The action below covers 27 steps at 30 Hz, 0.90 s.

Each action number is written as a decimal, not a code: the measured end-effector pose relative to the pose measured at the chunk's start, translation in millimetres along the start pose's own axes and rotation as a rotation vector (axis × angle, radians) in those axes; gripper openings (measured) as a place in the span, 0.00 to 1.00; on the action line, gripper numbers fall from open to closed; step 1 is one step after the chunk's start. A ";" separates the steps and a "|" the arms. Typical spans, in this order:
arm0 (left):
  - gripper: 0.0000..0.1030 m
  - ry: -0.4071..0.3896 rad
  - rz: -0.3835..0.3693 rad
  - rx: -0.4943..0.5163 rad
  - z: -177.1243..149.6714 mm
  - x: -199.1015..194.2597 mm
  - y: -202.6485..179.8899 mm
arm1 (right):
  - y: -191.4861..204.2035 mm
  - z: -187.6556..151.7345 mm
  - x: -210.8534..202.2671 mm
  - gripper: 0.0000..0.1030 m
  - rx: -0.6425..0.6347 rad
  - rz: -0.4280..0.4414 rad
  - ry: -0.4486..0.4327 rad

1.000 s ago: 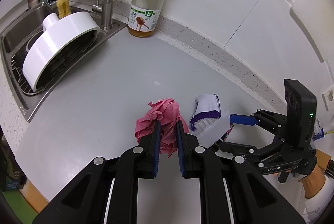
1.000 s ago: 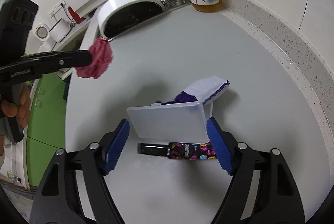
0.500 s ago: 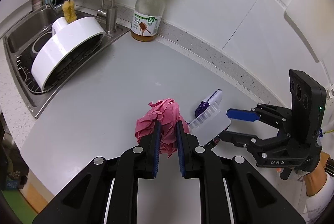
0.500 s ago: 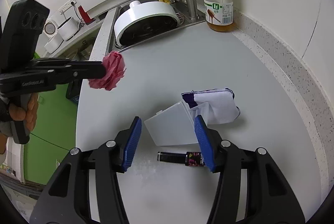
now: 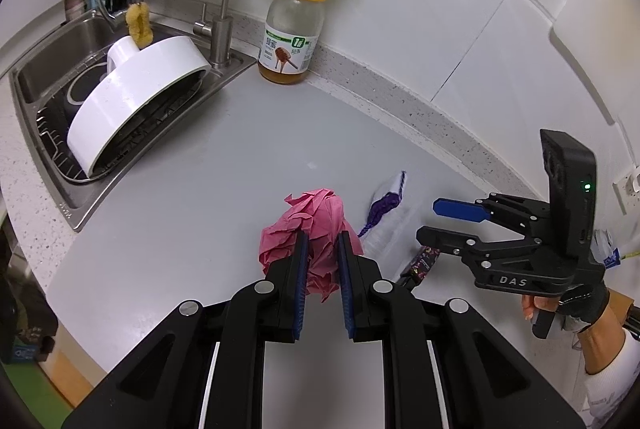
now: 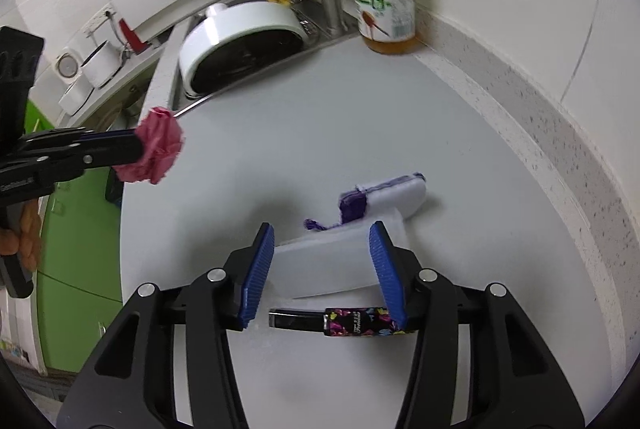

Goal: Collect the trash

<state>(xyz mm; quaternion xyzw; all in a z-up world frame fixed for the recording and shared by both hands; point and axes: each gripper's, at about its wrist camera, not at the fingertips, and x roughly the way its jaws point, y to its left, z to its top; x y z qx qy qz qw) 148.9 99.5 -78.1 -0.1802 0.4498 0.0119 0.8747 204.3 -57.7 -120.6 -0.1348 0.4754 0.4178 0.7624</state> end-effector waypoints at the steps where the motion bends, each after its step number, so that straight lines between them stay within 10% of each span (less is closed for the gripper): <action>1: 0.14 0.001 -0.001 0.000 0.2 0.7 0.2 | -1.8 -1.2 1.5 0.56 0.008 -0.003 0.003; 13: 0.14 0.031 -0.009 0.000 2.8 18.4 0.1 | -23.2 -3.7 34.4 0.94 0.028 0.001 0.067; 27: 0.14 0.040 -0.002 -0.021 4.7 27.0 4.9 | -20.5 -4.1 43.2 0.95 -0.026 0.128 0.091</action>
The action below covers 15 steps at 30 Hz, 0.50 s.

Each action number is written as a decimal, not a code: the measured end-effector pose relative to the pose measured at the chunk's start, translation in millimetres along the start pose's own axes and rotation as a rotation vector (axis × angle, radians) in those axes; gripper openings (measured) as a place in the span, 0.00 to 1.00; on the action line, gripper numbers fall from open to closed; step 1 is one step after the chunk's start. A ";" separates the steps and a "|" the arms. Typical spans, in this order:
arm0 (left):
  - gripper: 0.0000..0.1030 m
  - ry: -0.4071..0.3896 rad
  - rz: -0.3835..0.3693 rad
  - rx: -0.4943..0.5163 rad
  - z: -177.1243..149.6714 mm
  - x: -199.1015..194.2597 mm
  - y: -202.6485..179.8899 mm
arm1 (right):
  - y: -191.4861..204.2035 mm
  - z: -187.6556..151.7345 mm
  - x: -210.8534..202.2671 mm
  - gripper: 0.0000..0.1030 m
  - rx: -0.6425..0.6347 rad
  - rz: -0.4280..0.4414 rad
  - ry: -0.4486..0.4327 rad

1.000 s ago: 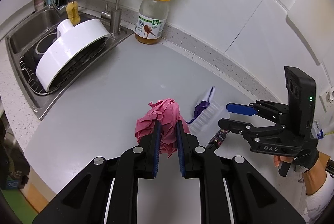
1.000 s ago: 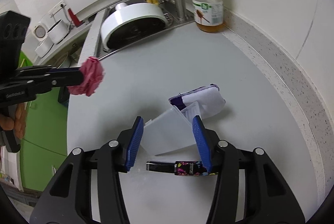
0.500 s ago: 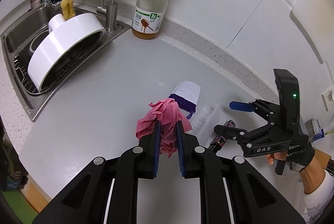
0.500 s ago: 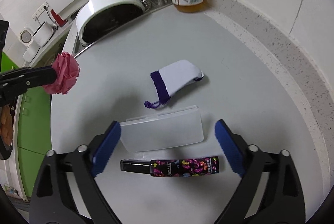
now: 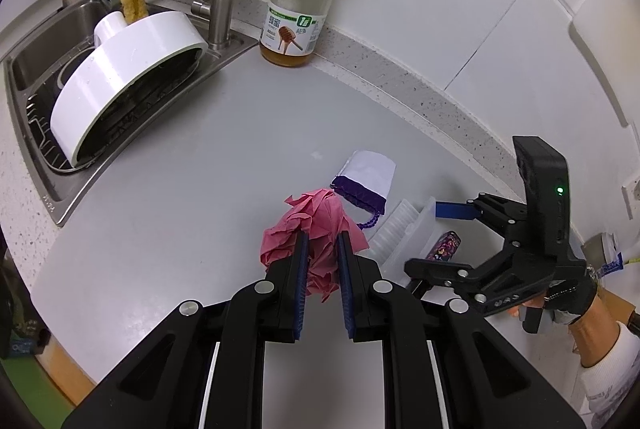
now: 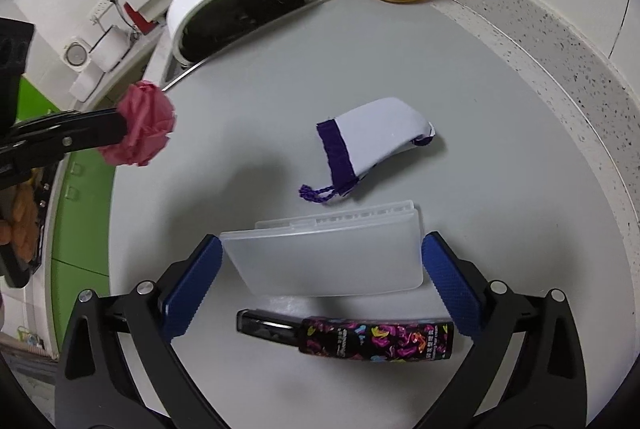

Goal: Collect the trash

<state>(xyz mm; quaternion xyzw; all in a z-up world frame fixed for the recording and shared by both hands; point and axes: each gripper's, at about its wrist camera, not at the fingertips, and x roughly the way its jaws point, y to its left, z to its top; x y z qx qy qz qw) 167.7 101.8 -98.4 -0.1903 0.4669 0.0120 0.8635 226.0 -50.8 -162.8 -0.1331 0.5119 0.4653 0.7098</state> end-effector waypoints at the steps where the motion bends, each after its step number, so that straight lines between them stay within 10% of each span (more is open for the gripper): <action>1: 0.14 -0.002 -0.001 0.001 -0.1 -0.4 -0.1 | 2.1 -1.1 -2.8 0.94 -0.007 0.002 -0.002; 10: 0.14 -0.021 -0.011 0.015 -2.3 -8.7 -12.0 | 9.9 -5.0 -40.1 0.52 -0.053 -0.014 -0.045; 15: 0.14 -0.037 -0.011 0.023 -6.1 -19.1 -19.8 | 28.4 -6.3 -53.6 0.45 -0.110 0.006 -0.055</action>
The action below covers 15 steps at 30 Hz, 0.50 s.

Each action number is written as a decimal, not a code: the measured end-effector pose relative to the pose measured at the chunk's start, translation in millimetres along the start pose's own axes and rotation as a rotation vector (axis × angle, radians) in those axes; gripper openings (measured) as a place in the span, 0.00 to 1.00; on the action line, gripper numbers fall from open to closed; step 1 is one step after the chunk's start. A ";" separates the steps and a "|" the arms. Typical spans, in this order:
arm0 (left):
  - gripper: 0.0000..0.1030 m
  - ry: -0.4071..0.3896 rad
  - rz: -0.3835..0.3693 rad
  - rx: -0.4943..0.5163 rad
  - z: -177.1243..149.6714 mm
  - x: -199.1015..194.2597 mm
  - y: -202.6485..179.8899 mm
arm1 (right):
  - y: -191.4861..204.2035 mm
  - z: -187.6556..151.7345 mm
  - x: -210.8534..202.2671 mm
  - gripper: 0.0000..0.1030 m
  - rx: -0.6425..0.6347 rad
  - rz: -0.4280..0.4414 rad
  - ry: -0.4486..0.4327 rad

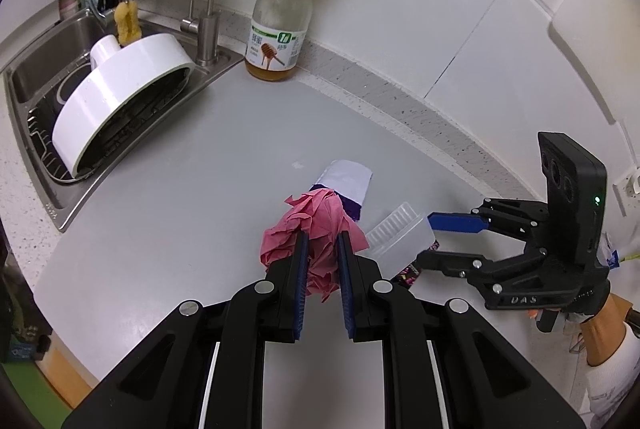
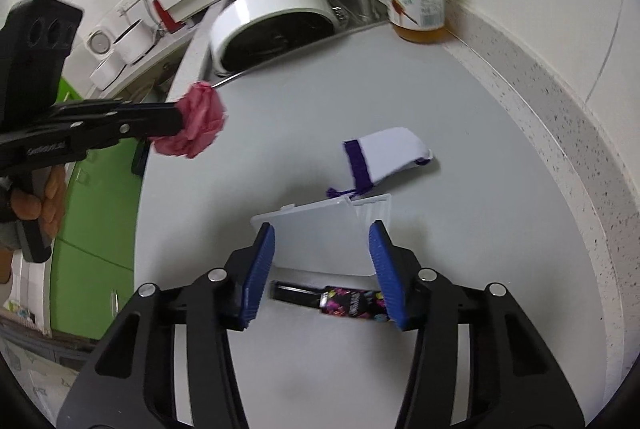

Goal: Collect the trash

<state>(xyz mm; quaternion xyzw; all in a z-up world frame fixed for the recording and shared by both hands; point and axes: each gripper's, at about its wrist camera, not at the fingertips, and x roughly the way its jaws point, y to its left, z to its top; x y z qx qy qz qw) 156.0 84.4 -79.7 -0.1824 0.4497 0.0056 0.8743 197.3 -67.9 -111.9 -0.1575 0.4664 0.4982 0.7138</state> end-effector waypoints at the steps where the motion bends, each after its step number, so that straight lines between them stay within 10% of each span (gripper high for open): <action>1: 0.14 -0.004 0.000 0.000 -0.9 -2.6 -0.9 | 3.4 -1.0 -2.6 0.42 -0.010 0.002 -0.003; 15: 0.14 -0.037 0.025 -0.027 -20.2 -33.2 4.2 | 59.9 10.8 -4.7 0.05 -0.193 -0.031 0.008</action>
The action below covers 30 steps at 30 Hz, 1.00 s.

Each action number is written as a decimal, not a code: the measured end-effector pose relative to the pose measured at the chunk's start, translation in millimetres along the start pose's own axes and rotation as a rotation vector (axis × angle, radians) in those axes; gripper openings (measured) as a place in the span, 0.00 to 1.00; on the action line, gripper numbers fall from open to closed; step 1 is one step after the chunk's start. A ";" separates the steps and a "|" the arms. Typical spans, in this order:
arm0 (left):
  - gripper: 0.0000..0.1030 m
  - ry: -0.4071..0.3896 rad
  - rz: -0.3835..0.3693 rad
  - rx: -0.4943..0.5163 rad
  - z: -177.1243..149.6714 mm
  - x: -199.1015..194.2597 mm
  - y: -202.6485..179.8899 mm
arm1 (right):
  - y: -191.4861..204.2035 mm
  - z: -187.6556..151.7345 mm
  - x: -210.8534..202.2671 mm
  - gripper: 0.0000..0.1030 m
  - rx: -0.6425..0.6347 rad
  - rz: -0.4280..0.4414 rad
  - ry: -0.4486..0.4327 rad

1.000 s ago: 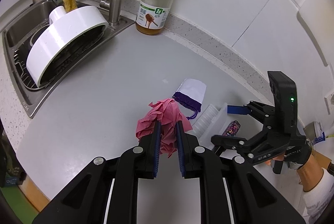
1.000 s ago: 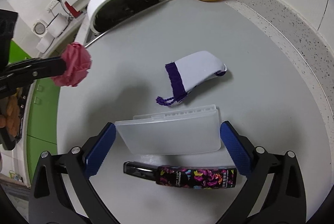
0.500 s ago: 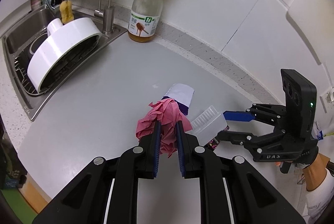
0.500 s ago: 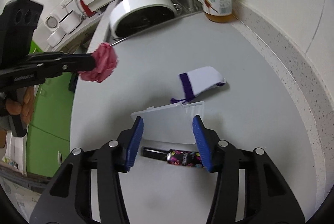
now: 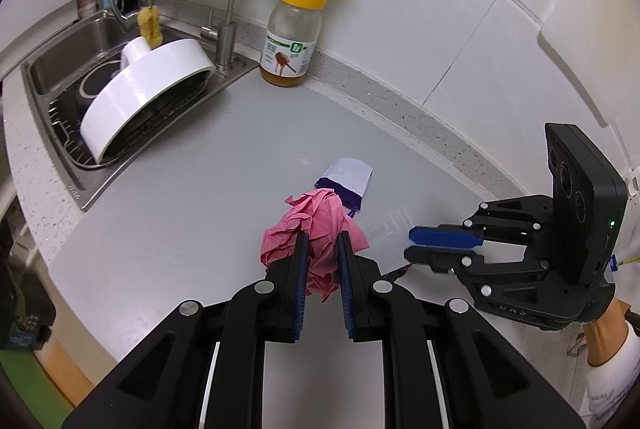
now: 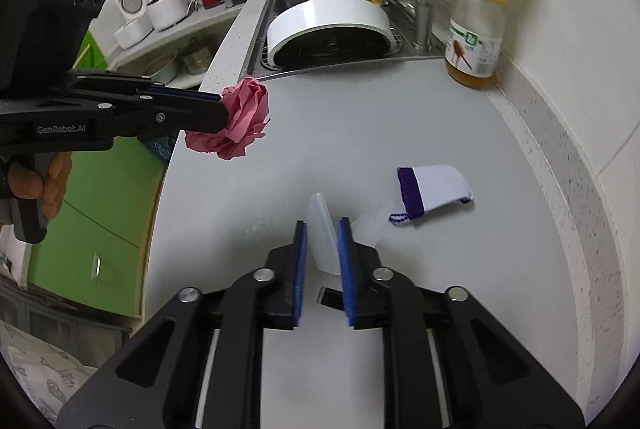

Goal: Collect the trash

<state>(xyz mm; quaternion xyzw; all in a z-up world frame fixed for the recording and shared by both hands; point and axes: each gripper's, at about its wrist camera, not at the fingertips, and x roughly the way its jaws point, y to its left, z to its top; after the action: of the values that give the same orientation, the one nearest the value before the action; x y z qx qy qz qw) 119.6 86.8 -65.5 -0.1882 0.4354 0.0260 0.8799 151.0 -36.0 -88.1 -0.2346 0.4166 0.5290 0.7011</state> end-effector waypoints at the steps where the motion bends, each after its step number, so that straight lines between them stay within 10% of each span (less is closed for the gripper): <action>1: 0.14 -0.001 0.002 -0.001 -0.4 -1.4 0.4 | 3.2 1.7 1.0 0.05 -0.013 -0.007 0.005; 21: 0.14 -0.041 0.011 -0.011 -12.3 -31.9 -3.2 | -14.3 3.8 -37.9 0.00 0.189 -0.125 -0.108; 24: 0.14 -0.044 0.021 -0.015 -17.8 -37.8 -5.4 | -22.9 0.4 -33.7 0.32 0.250 -0.140 -0.085; 25: 0.14 -0.046 0.023 -0.016 -18.9 -39.3 -5.7 | -20.9 -0.7 -32.7 0.78 0.253 -0.140 -0.087; 26: 0.14 -0.047 0.026 -0.018 -19.9 -40.3 -6.0 | -18.3 -2.1 -33.4 0.97 0.260 -0.135 -0.104; 30: 0.14 -0.050 0.032 -0.029 -23.6 -43.1 -5.3 | -10.5 -2.1 -23.5 0.97 0.268 -0.157 -0.087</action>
<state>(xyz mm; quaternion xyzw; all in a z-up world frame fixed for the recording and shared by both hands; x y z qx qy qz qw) 76.2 78.7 -43.4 -0.1932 0.4156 0.0512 0.8873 158.0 -53.9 -70.8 -0.1477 0.4332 0.4218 0.7827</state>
